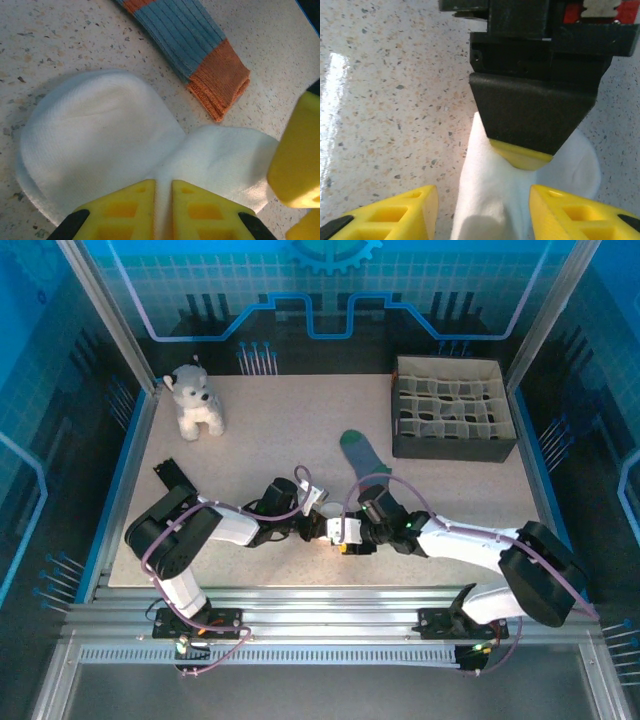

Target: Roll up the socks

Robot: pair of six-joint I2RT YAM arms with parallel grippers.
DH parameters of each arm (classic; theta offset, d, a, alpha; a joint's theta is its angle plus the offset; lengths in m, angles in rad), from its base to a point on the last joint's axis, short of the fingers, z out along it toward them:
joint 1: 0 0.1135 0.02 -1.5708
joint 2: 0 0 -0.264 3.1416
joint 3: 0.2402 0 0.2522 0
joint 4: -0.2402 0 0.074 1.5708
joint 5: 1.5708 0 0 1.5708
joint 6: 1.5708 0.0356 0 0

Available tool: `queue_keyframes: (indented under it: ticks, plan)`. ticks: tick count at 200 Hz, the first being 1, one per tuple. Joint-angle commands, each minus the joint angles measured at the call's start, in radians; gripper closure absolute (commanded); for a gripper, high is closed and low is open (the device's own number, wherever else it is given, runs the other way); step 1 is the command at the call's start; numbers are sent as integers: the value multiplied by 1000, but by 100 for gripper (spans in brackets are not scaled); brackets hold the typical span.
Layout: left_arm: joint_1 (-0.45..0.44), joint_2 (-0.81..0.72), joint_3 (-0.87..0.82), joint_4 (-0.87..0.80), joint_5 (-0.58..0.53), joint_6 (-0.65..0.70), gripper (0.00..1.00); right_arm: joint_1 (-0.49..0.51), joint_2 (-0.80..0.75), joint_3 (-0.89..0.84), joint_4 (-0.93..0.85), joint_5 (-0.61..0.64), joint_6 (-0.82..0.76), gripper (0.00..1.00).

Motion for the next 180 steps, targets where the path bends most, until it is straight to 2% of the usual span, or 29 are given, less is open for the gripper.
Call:
queue_keyframes:
  ticks: [1,140,165,172,180]
  plan:
    - [-5,74,-41,-217,-17,16,88,-19,37,45,-50,-12,-28,49]
    - [41,98,-63,-185,43,-1,89,-27,205,132,-106,45,-88,52]
    - [53,95,-65,-181,56,-13,88,-26,236,159,-143,44,-92,62]
    - [57,94,-68,-175,62,-20,89,-26,244,166,-155,45,-89,69]
    - [63,91,-71,-165,70,-32,88,-25,253,175,-170,43,-84,80]
